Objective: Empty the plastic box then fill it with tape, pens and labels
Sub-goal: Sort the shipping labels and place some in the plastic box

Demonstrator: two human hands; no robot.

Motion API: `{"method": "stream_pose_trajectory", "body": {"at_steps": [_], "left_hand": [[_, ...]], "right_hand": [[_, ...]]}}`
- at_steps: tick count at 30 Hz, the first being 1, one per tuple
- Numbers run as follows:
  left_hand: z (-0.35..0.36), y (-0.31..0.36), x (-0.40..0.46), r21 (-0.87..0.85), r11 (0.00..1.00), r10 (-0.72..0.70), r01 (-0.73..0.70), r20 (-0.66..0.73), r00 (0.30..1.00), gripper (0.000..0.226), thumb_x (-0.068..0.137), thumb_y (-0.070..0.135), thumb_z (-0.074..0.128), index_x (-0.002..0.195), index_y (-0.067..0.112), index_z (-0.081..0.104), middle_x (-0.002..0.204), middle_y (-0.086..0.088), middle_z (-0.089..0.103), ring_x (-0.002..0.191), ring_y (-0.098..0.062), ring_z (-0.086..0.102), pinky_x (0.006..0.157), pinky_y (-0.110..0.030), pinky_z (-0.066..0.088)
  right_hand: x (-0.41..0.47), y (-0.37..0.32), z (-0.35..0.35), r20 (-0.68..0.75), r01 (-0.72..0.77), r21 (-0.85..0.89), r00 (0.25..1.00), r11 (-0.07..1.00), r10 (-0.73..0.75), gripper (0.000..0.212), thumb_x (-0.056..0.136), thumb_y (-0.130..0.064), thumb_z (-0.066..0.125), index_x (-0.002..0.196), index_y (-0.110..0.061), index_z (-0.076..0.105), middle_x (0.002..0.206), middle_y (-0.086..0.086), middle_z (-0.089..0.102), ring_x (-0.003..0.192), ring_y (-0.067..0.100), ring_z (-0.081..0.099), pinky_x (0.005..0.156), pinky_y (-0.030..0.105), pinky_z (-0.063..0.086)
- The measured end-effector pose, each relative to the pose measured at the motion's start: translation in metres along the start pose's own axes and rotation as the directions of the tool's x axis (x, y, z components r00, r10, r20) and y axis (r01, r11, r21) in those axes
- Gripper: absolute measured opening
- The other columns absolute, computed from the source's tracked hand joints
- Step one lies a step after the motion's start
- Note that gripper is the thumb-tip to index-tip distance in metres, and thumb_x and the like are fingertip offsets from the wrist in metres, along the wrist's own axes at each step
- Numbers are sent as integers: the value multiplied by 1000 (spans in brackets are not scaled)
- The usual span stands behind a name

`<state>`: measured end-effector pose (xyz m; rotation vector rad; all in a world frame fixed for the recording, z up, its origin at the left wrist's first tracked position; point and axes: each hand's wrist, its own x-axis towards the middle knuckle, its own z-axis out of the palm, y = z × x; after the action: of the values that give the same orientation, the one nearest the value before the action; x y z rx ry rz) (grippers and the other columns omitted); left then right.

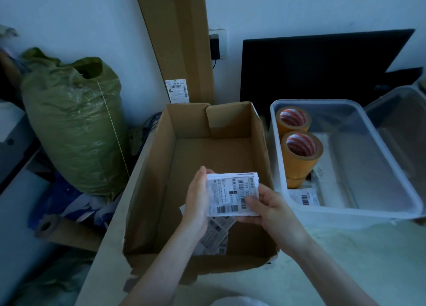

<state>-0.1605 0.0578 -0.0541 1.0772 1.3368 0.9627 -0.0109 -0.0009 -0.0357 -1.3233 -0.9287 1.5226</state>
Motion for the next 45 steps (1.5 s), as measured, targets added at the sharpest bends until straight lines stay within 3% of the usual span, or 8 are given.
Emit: {"method": "stream_pose_trajectory", "body": {"at_steps": [2,4,6,8,14,19,25,45], "left_hand": [[-5,-9,12,-46,995,-91,89,-25,996,43,98,49,35,100,14,60,95,-8,70,90,-21,68,82,-34,51],[-14,-26,28,226,973,-40,48,-37,998,25,99,37,42,104,19,59,105,-6,65,96,-17,63,79,-28,47],[-26,-47,45,646,760,-4,-75,120,993,17,98,26,47,112,24,56,114,2,59,103,-12,59,80,-24,46],[-36,-66,57,833,522,-147,-184,300,943,23,97,22,46,118,25,56,118,4,55,106,-14,57,88,-33,52],[-40,-87,61,812,30,-284,-583,566,774,46,89,24,59,132,29,44,146,-3,34,131,-26,36,110,-43,31],[-40,-90,71,675,-193,-291,-712,654,698,38,92,25,55,130,23,50,144,-4,38,131,-27,33,109,-43,23],[-23,-79,90,581,-301,-246,-756,719,650,43,90,25,59,132,17,51,143,-5,38,129,-24,35,104,-40,27],[-4,-70,97,685,-152,-355,-712,635,686,71,82,22,69,143,20,32,149,-7,35,136,-27,31,113,-44,20]], "right_hand": [[1,0,-5,-87,-11,52,996,999,15,22,97,-9,48,113,-17,62,103,1,73,100,17,69,82,38,59],[1,-2,-12,-137,-11,116,990,993,27,21,97,-8,49,110,-17,61,99,-1,73,98,16,70,79,34,59],[1,-6,-18,-152,-3,159,988,987,27,21,97,-8,48,111,-17,60,99,-2,74,98,17,70,78,32,60],[0,-8,-22,-164,8,187,986,982,23,21,97,-7,48,110,-17,60,98,-2,74,97,16,71,76,31,60],[-1,-9,-25,-175,31,223,985,974,9,22,96,-5,47,111,-16,60,98,-2,74,97,17,71,75,31,60],[-3,-7,-24,-167,24,234,986,972,16,23,96,-5,48,111,-17,60,100,-1,74,98,18,70,73,29,61],[-3,-9,-31,-211,40,231,977,972,9,23,97,-5,47,109,-17,61,98,-2,74,96,17,71,71,27,60],[-2,-8,-29,-235,28,202,972,979,21,23,97,-5,47,112,-16,61,100,-1,74,95,16,71,72,28,60]]}}
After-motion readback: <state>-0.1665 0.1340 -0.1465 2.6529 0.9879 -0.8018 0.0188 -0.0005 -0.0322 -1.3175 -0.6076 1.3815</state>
